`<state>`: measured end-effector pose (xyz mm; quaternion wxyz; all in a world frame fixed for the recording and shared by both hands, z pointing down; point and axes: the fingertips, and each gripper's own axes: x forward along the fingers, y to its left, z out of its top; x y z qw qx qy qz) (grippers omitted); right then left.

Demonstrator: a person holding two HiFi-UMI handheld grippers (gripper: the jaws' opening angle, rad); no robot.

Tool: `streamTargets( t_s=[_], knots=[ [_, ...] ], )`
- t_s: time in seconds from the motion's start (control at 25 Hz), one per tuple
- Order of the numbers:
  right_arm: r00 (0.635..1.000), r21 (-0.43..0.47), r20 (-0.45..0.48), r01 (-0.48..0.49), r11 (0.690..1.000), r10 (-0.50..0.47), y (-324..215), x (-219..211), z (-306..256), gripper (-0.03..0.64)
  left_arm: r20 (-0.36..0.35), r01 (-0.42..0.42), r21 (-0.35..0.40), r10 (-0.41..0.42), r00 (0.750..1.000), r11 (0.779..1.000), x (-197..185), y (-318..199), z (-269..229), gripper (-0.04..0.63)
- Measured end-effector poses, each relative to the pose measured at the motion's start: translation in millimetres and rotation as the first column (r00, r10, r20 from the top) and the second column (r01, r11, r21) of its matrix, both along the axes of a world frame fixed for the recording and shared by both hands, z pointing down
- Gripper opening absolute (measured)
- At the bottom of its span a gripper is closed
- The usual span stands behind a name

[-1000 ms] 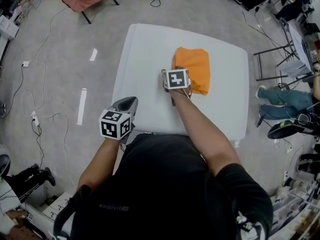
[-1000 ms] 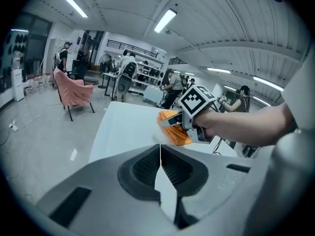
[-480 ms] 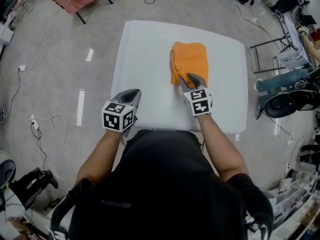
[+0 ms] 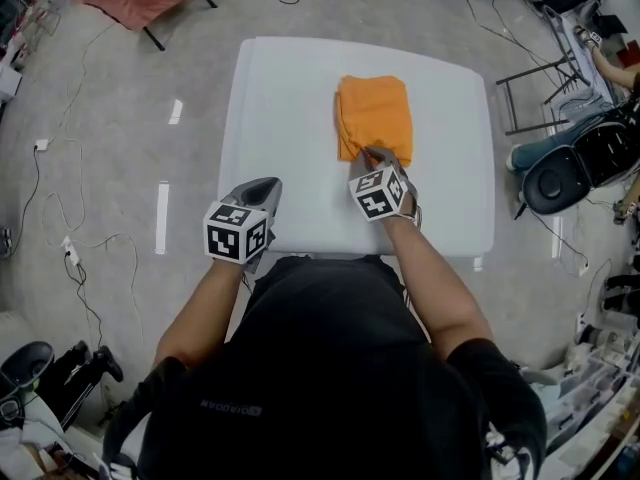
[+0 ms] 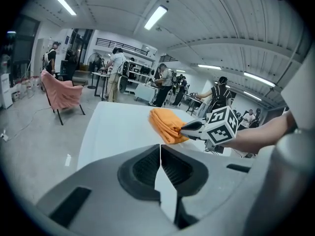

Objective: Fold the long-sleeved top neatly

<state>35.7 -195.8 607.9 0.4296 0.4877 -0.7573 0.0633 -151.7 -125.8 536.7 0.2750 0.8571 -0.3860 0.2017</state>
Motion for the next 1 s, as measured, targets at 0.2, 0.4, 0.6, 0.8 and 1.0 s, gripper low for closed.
streamTargets(
  t_s=[0.2, 0.4, 0.6, 0.8, 1.0],
  knots=[
    [0.948, -0.079, 0.298, -0.096, 0.992, 0.115, -2.4, -28.9, -26.8, 0.015, 0.000, 0.008, -0.007, -0.008, 1.000, 1.000, -6.6, 3.7, 0.0, 0.009],
    [0.876, -0.192, 0.407, -0.194, 0.962, 0.258, -9.3, -42.3, -15.0, 0.015, 0.005, 0.013, -0.013, -0.013, 1.000, 1.000, -11.4, 6.8, 2.4, 0.009],
    [0.972, -0.174, 0.236, 0.028, 0.984, 0.014, 4.4, -60.4, 21.0, 0.126, 0.011, 0.006, -0.014, -0.006, 1.000, 1.000, -4.7, 10.0, 2.9, 0.009],
    [0.925, 0.036, 0.367, 0.085, 0.996, -0.092, 13.8, -53.2, -50.0, 0.015, 0.008, 0.033, -0.024, -0.033, 0.999, 0.999, -9.9, 6.1, 5.3, 0.009],
    [0.957, -0.001, 0.270, -0.107, 0.994, 0.104, -22.9, 6.1, -15.9, 0.006, 0.008, 0.018, -0.023, -0.018, 1.000, 1.000, -6.7, -0.8, 9.0, 0.009]
  ],
)
